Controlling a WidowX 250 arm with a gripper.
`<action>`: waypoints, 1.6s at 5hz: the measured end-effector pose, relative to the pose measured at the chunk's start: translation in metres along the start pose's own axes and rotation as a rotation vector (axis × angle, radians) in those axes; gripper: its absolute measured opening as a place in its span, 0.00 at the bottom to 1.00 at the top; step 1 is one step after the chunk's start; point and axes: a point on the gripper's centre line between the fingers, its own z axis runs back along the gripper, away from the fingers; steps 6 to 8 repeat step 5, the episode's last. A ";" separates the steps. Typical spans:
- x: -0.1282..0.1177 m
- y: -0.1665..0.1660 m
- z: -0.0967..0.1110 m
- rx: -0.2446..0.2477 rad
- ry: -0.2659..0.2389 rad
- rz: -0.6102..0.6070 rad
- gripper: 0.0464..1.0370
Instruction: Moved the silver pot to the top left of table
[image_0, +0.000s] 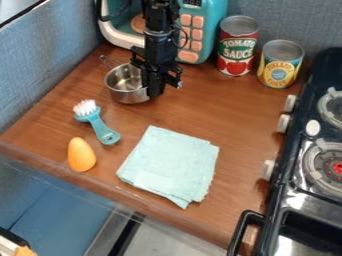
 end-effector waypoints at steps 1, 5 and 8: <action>0.002 0.003 -0.006 0.011 0.009 0.003 0.06; -0.029 -0.016 0.042 -0.033 -0.064 0.089 0.97; -0.029 -0.016 0.042 -0.033 -0.064 0.089 0.97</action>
